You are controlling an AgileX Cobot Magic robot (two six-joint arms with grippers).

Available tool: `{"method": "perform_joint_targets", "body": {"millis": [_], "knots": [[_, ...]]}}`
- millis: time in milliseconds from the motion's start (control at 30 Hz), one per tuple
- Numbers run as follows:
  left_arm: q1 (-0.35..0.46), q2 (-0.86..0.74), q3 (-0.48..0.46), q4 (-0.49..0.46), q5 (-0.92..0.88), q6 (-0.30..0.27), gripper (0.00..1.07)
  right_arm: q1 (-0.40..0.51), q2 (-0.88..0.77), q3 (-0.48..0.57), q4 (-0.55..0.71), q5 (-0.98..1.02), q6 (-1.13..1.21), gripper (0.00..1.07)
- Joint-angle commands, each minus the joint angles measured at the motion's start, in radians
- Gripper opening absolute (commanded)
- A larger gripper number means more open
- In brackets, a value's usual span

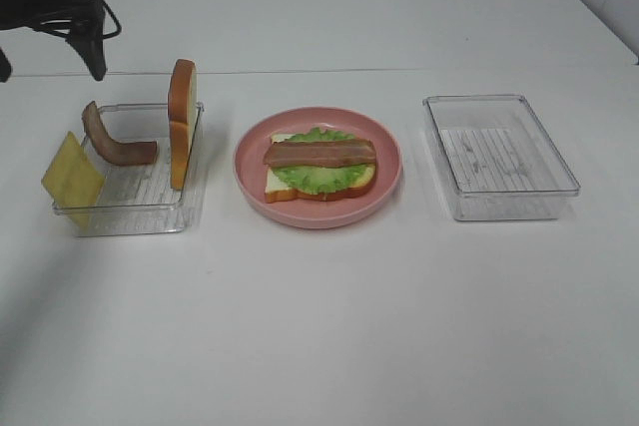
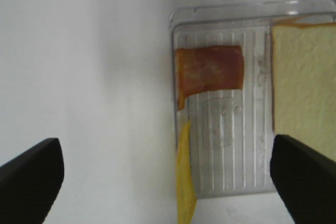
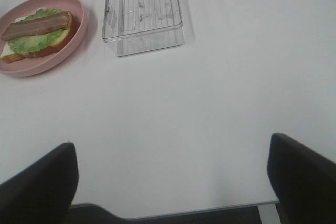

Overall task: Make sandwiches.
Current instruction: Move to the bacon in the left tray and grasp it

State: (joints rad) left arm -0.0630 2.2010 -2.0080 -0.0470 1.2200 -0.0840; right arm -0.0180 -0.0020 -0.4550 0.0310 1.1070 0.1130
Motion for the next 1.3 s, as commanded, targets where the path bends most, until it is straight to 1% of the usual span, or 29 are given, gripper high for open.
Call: {"method": "perform_joint_targets", "body": {"millis": [33,67,100,167,300,333,433,733,1000,1133,1300], "knots": [[-0.026,0.062,-0.064,-0.011,0.097,-0.008,1.02,-0.005,-0.033,0.003,0.005,-0.011,-0.009,0.93],[-0.036,0.1,-0.107,-0.016,0.097,-0.014,1.02,-0.005,-0.033,0.003,0.005,-0.011,-0.009,0.93],[-0.036,0.1,-0.107,-0.016,0.097,-0.014,1.02,-0.005,-0.033,0.003,0.005,-0.011,-0.009,0.93],[-0.041,0.138,-0.14,-0.033,0.098,-0.019,1.02,-0.005,-0.033,0.003,0.005,-0.011,-0.009,0.93],[-0.041,0.153,-0.138,-0.008,0.098,-0.019,1.02,-0.005,-0.033,0.003,0.005,-0.011,-0.009,0.93],[-0.039,0.154,-0.137,0.018,0.098,-0.019,1.02,-0.005,-0.033,0.003,0.005,-0.011,-0.009,0.93],[-0.035,0.154,-0.137,0.04,0.098,-0.018,1.02,-0.005,-0.033,0.003,0.005,-0.011,-0.009,0.93],[-0.018,0.176,-0.137,0.056,0.097,-0.009,1.0,-0.005,-0.033,0.003,0.005,-0.011,-0.008,0.93],[-0.007,0.191,-0.137,0.059,0.096,-0.007,0.96,-0.005,-0.033,0.003,0.005,-0.011,-0.008,0.93],[-0.004,0.203,-0.137,0.059,0.096,-0.003,0.92,-0.005,-0.033,0.003,0.005,-0.011,-0.008,0.93],[-0.004,0.211,-0.137,0.06,0.092,-0.003,0.91,-0.005,-0.033,0.003,0.005,-0.011,-0.008,0.93]]}}
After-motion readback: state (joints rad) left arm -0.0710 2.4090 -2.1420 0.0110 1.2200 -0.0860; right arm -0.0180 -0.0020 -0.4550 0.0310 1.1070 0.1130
